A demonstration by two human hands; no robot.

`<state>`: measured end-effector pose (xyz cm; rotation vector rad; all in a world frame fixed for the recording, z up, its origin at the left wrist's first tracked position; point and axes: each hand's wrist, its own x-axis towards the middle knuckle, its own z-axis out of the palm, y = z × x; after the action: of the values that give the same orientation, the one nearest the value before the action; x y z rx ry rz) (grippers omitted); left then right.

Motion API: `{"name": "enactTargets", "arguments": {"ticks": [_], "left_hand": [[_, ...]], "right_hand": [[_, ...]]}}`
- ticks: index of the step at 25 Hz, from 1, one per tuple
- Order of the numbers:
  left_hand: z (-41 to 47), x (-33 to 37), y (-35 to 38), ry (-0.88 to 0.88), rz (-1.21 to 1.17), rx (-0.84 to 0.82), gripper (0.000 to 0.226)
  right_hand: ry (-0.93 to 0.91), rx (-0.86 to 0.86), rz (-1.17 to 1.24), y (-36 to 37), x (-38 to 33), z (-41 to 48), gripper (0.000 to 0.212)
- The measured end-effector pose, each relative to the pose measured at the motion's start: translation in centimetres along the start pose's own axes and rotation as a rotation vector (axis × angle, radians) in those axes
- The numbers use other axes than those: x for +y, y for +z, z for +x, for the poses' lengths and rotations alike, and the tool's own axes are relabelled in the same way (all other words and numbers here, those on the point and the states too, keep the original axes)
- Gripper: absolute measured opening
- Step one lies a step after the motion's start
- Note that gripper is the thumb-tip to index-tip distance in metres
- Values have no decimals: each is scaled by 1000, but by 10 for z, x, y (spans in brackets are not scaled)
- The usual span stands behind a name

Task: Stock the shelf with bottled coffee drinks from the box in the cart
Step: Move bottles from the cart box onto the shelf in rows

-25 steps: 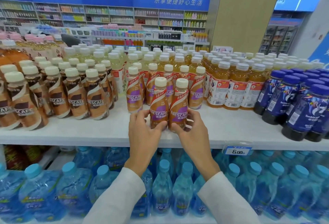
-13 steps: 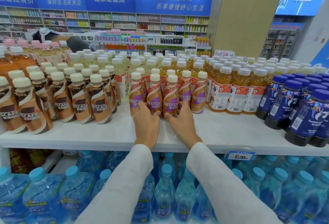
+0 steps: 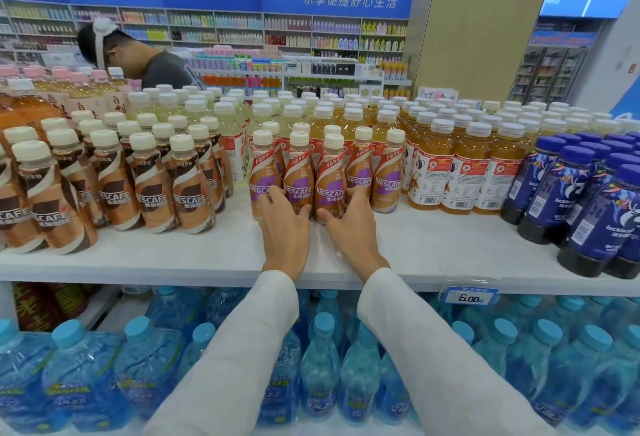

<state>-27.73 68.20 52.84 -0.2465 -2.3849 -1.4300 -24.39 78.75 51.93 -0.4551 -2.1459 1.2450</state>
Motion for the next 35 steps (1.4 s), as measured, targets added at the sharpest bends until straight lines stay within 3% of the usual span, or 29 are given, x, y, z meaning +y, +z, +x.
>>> {"name": "enactTargets", "arguments": {"ticks": [24, 30, 35], "left_hand": [[0, -8, -3, -70, -49, -28, 51], [-28, -17, -23, 61, -124, -61, 33], [-89, -35, -55, 53, -303, -1, 24]], "right_hand": [[-25, -17, -51, -1, 0, -3, 65], [-50, -54, -158, -31, 10, -46, 58], [-81, -119, -14, -66, 16, -105, 48]]}}
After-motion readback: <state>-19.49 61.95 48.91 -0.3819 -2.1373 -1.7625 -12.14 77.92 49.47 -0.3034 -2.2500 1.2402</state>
